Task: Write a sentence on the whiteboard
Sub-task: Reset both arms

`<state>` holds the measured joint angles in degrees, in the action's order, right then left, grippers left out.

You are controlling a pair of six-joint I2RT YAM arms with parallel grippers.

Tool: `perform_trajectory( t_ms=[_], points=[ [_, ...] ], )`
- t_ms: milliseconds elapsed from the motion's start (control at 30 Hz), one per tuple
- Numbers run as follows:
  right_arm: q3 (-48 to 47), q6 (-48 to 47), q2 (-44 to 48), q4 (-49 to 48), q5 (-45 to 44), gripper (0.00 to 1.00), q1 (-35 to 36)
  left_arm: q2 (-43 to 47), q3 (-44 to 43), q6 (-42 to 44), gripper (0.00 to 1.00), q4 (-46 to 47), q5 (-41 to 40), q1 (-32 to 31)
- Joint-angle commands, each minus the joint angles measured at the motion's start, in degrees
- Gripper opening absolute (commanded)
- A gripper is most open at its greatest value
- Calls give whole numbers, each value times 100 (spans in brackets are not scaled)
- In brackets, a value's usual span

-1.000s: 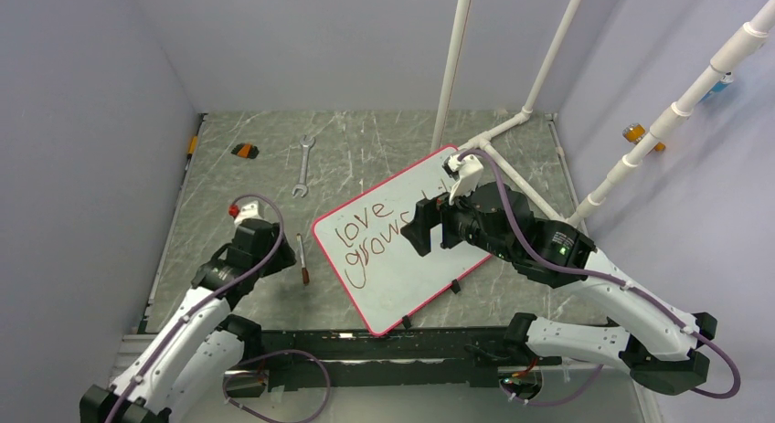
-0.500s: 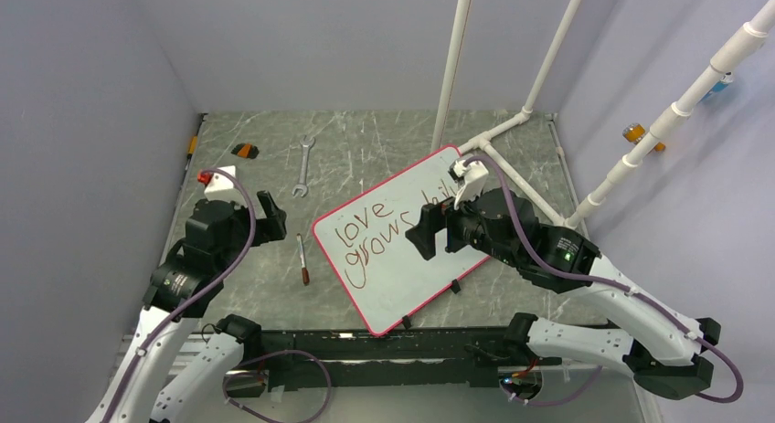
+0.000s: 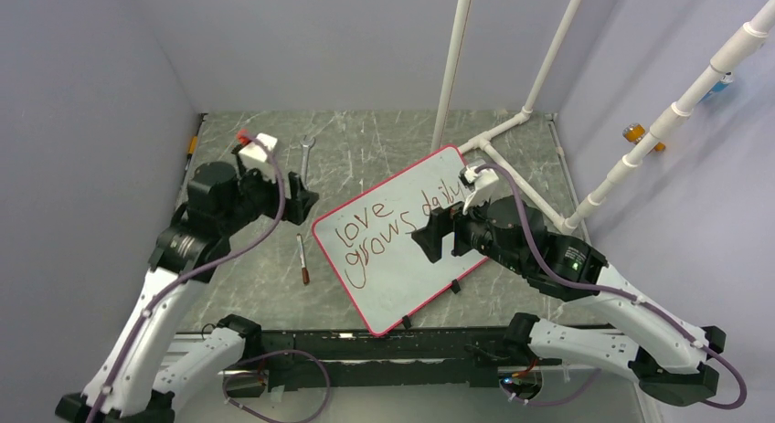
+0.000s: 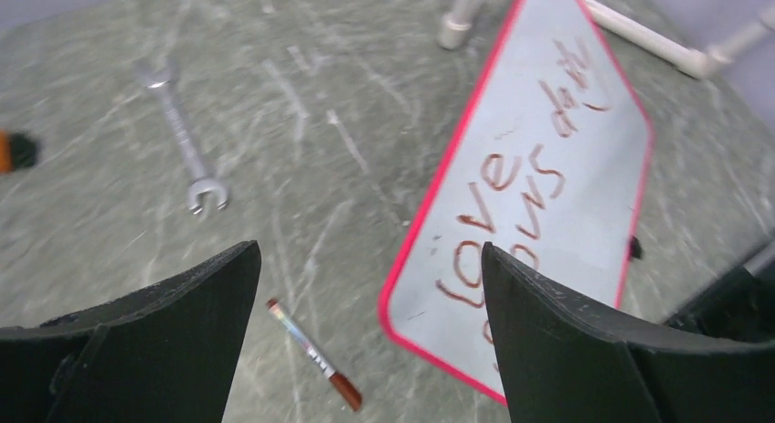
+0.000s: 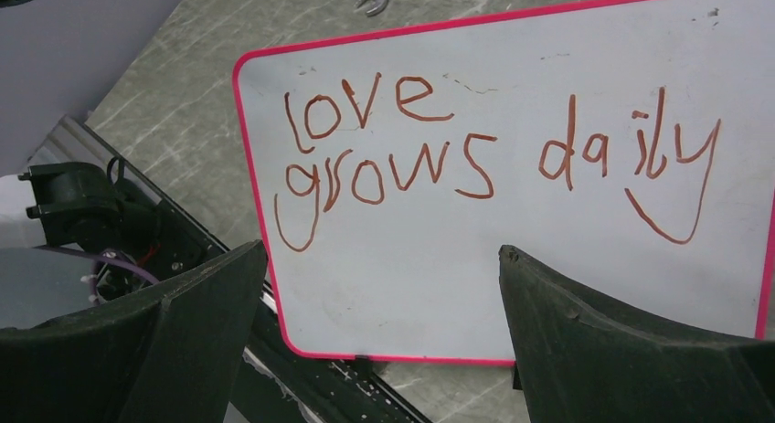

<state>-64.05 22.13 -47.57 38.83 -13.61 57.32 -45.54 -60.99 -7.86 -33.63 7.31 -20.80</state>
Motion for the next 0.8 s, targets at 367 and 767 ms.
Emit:
perform_trajectory(
  t_ms=[367,767],
  points=[
    [336,49,536,-382,-631,100,16,-3333,-1796,255,70,753,3156,-83],
    [369,38,842,-184,-510,100,17,-5229,-3593,566,55,-1,2690,-739]
  ],
)
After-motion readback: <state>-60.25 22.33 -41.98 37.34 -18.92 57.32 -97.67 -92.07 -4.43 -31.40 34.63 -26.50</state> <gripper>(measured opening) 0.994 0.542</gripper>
